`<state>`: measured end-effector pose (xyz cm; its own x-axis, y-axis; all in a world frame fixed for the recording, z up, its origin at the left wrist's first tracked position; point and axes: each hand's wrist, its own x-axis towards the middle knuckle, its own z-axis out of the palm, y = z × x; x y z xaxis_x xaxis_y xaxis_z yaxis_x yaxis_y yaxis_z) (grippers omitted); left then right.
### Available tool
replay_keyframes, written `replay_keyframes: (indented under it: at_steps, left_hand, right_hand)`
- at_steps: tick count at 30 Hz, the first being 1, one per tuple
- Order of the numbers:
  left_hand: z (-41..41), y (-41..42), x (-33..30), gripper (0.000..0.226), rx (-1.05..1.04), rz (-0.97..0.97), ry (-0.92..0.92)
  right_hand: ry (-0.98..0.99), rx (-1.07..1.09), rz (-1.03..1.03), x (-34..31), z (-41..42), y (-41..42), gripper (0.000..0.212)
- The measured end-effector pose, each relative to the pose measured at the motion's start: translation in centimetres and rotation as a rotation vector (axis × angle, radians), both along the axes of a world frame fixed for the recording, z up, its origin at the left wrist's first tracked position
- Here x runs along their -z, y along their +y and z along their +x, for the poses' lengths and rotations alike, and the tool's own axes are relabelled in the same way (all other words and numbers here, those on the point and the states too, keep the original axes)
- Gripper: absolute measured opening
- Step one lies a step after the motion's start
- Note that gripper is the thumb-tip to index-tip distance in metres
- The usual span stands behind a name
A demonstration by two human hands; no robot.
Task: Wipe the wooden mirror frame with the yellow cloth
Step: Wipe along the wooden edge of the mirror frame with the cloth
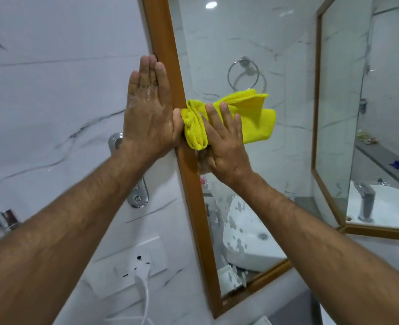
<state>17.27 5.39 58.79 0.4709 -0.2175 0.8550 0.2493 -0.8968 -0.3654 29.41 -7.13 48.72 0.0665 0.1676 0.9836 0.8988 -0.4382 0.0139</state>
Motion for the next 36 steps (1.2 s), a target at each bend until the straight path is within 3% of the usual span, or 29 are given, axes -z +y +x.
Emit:
replay_keyframes:
  at_steps: [7, 14, 20, 36]
  left_hand:
    - [-0.5, -0.4, 1.7, 0.081, -0.047, -0.024, 0.055]
    - [-0.9, -0.8, 3.2, 0.080, -0.063, -0.055, 0.090]
    - [-0.4, -1.1, 6.0, 0.079, -0.092, -0.081, 0.056]
    - [0.4, -0.4, 16.9, 0.080, 0.024, -0.102, 0.055]
  right_hand:
    - [0.075, -0.025, -0.132, 4.9, -1.2, -1.4, 0.061]
    - [0.070, -0.004, -0.223, 4.8, -1.3, -2.7, 0.062]
    - [0.082, -0.012, -0.171, 6.3, -1.4, -1.6, 0.057]
    - [0.089, -0.043, -0.215, 20.1, -1.4, -2.5, 0.049]
